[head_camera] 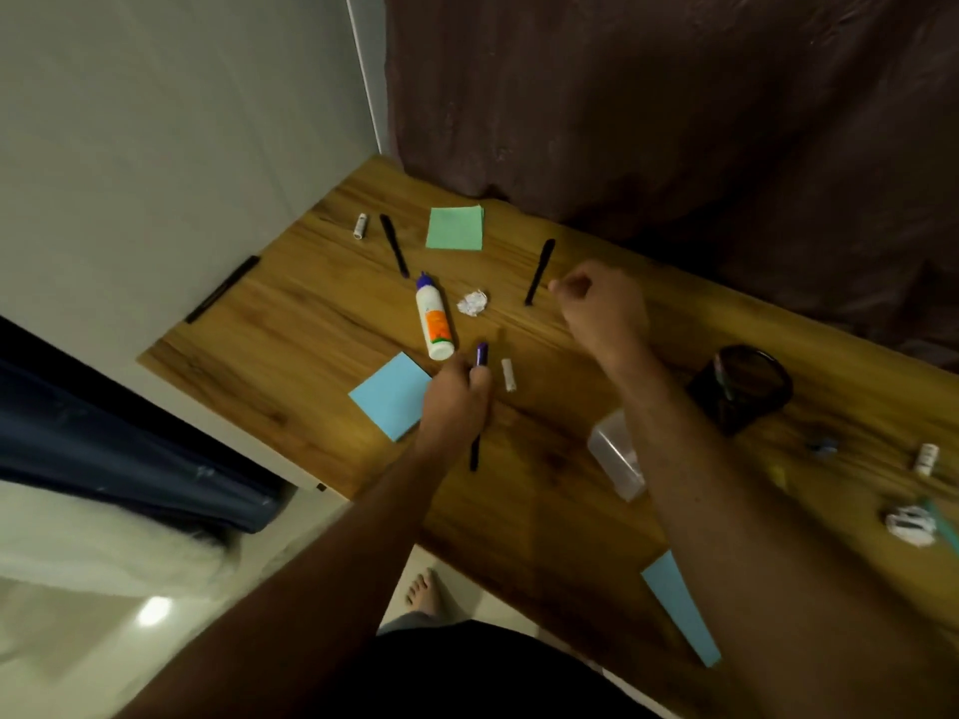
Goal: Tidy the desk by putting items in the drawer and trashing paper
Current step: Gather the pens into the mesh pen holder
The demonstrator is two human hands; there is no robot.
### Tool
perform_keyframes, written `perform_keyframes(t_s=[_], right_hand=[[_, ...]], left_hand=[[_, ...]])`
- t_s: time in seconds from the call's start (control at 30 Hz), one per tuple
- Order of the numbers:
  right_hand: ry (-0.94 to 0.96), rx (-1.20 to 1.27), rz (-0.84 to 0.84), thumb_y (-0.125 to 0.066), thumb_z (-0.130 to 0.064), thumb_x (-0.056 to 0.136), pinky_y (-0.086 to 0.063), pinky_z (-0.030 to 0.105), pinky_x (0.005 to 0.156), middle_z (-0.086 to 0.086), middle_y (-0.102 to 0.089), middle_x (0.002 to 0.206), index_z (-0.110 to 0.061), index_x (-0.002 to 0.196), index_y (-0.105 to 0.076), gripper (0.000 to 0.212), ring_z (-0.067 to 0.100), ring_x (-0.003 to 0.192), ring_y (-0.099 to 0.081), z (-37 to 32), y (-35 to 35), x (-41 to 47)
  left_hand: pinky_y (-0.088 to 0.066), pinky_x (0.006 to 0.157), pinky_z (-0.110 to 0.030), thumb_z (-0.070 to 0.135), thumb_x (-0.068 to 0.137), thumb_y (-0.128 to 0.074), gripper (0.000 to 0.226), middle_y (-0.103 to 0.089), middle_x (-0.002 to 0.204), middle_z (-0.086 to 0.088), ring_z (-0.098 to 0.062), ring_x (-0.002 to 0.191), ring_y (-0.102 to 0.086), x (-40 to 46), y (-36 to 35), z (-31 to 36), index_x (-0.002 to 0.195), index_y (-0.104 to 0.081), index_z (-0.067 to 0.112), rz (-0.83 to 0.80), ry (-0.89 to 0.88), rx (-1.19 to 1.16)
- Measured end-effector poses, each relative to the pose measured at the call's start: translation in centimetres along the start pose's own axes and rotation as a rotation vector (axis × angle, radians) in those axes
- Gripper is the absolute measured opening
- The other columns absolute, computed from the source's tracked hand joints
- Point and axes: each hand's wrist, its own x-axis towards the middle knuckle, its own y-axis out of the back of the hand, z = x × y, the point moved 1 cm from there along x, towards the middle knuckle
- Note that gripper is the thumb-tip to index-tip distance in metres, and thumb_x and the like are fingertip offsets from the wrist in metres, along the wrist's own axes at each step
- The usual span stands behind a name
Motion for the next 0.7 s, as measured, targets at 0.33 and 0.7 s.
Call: perform_keyframes(t_s=[0.33, 0.7], right_hand=[[-0.134, -0.339, -0.137, -0.050, -0.042, 0.095, -0.047, 0.033, 0.080, 0.016, -0.066, 0.116, -0.005, 0.110, -0.067, 0.043, 0.032, 0.108, -0.062, 0.4, -8.5, 6.5], [-0.325, -0.314, -0.209, -0.048, -0.038, 0.097, -0.044, 0.045, 0.099, 0.021, -0.051, 0.136, -0.003, 0.134, -0.049, 0.051, 0.037, 0.122, -0.052, 1.2, -11.0, 10.2]], left_hand=[[-0.027, 0.042, -0.022, 0.025, 0.100, -0.034, 0.025, -0.044, 0.060, 0.004, -0.009, 0.048, -0.034, 7.3, 5.2, 2.5, 0.085, -0.053, 0.021, -0.068, 0.153, -0.573], [-0.031, 0.045, -0.023, 0.050, 0.098, -0.043, 0.038, -0.047, 0.066, -0.001, -0.010, 0.049, -0.039, 8.3, 7.2, 0.3, 0.103, -0.056, 0.016, -0.053, 0.157, -0.598]])
